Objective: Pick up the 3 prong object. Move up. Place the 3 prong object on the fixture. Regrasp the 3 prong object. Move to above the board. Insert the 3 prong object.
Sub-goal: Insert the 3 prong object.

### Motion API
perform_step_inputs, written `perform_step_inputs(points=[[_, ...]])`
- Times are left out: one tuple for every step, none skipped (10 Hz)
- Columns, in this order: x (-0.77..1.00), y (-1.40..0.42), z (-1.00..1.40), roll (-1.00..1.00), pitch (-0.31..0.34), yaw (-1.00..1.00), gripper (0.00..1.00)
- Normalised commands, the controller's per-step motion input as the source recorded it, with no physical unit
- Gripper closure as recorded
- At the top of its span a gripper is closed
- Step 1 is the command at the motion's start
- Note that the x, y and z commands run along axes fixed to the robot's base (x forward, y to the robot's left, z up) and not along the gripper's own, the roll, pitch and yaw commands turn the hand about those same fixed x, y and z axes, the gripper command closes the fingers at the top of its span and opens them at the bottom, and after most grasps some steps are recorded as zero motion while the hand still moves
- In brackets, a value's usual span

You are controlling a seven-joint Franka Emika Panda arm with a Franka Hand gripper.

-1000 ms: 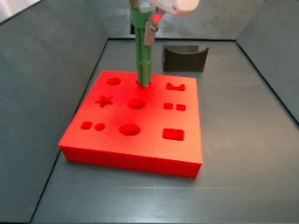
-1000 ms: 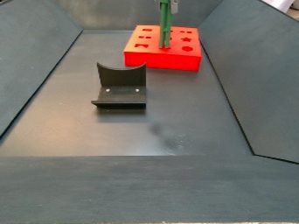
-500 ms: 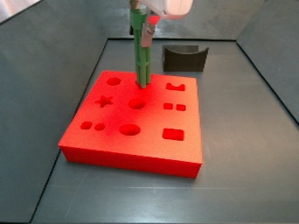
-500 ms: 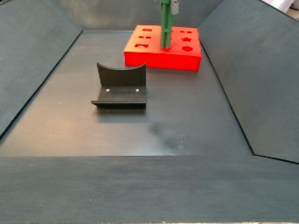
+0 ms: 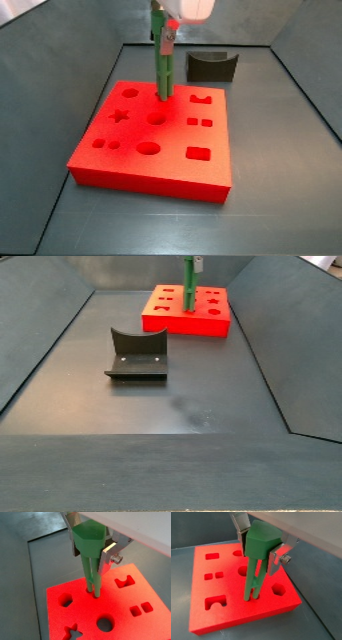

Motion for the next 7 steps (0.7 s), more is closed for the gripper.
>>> perform_step_inputs(points=[[0.00,-0.20,-0.35,0.17,0.000,-0.45,1.00],[0.00,-0.16,-0.36,0.19,0.000,-0.40,1.00],[0.00,-0.11,-0.48,0.24,0.000,-0.25,1.00],[0.14,0.00,-0.89,0.22,0.000,0.00,1.00],[0.45,0.12,-1.00,0.00,0.084,-0.04,1.00],[0.22,0.11,-0.82,-0.12,0.093,-0.10,1.00],[0.00,0.00,-0.05,-0.07,-0.006,0.00,1.00]])
